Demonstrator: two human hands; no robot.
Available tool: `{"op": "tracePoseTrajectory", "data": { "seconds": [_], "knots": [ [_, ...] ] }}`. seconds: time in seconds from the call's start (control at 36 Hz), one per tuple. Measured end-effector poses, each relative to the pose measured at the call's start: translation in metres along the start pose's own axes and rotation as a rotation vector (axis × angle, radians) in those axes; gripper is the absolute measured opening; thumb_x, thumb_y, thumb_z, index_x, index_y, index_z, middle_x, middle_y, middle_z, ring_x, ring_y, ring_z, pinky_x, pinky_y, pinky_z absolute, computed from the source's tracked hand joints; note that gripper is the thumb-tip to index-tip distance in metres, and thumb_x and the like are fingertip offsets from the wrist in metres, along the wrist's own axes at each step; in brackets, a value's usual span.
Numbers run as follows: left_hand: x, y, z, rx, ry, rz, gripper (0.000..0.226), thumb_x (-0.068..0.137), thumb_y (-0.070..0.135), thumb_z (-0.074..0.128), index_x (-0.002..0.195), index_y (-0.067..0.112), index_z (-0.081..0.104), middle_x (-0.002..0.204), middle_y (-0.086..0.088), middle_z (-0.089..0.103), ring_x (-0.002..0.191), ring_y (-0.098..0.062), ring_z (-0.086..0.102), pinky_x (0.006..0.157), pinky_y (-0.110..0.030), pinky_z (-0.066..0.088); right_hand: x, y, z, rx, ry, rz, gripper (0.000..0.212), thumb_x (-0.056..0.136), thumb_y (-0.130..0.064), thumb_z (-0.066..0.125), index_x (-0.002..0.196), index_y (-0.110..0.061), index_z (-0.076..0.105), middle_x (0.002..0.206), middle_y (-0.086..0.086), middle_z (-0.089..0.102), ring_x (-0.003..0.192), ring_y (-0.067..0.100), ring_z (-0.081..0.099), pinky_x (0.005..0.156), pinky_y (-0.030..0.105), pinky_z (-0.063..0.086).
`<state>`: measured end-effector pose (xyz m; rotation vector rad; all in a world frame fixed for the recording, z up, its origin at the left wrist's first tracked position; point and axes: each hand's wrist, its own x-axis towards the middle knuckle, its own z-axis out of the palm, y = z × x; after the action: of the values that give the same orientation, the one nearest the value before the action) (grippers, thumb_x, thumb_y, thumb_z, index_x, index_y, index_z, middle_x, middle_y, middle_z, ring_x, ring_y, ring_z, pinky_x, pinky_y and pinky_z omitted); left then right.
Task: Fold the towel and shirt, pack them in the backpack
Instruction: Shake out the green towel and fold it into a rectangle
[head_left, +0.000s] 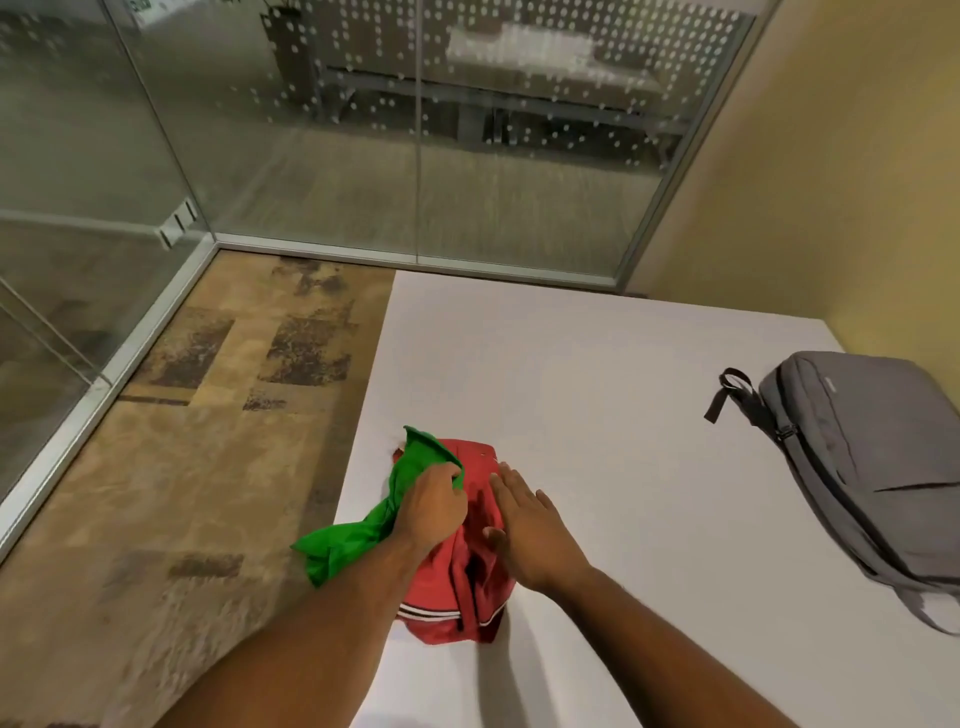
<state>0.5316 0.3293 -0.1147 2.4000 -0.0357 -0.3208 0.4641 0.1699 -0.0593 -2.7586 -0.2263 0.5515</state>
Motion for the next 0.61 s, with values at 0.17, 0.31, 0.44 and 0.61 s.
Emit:
{"op": "tracePoseTrajectory", "data": {
  "seconds": [0.17, 0.31, 0.44, 0.61],
  "knots": [
    [0.001, 0.012, -0.007, -0.099, -0.114, 0.189, 0.015, 0.093, 0.009, 0.052, 0.092, 0.007, 0.066, 0.088, -0.003, 0.066, 0.083, -0.019, 0.06, 0.077, -0.038, 0.05, 0.008, -0.003, -0.014, 0.003, 0.026, -0.001, 0.089, 0.088, -0.055, 0.014, 0.166, -0.014, 0.005, 0.174, 0.006, 0.002, 0.16, 0.022, 0.004, 0.128, 0.044, 0.014],
    [-0.006, 0.023, -0.014, -0.179, -0.214, 0.217, 0.028, 0.088, 0.007, 0.054, 0.063, 0.021, 0.05, 0.062, 0.004, 0.053, 0.056, -0.008, 0.044, 0.056, -0.034, 0.037, 0.017, 0.004, -0.02, 0.135, 0.092, -0.053, 0.081, 0.084, -0.032, 0.025, 0.163, -0.012, 0.025, 0.169, 0.013, 0.023, 0.157, 0.028, 0.02, 0.122, 0.047, 0.029],
    [-0.007, 0.037, -0.017, -0.197, -0.245, 0.247, 0.017, 0.086, 0.012, 0.057, 0.078, 0.013, 0.072, 0.074, -0.005, 0.07, 0.062, -0.012, 0.058, 0.064, -0.037, 0.049, 0.017, 0.01, -0.03, 0.347, 0.112, -0.098, 0.044, 0.083, 0.006, 0.05, 0.123, -0.003, 0.067, 0.146, 0.014, 0.056, 0.134, 0.022, 0.044, 0.108, 0.031, 0.037],
    [0.002, 0.057, -0.019, -0.209, -0.229, 0.252, 0.02, 0.078, 0.038, 0.057, 0.084, 0.032, 0.075, 0.084, 0.013, 0.073, 0.081, -0.005, 0.067, 0.079, -0.036, 0.057, 0.024, 0.046, -0.023, 0.343, 0.114, 0.021, 0.019, 0.095, -0.007, 0.06, 0.11, -0.004, 0.071, 0.136, 0.012, 0.066, 0.137, 0.03, 0.049, 0.107, 0.027, 0.036]
  ]
}}
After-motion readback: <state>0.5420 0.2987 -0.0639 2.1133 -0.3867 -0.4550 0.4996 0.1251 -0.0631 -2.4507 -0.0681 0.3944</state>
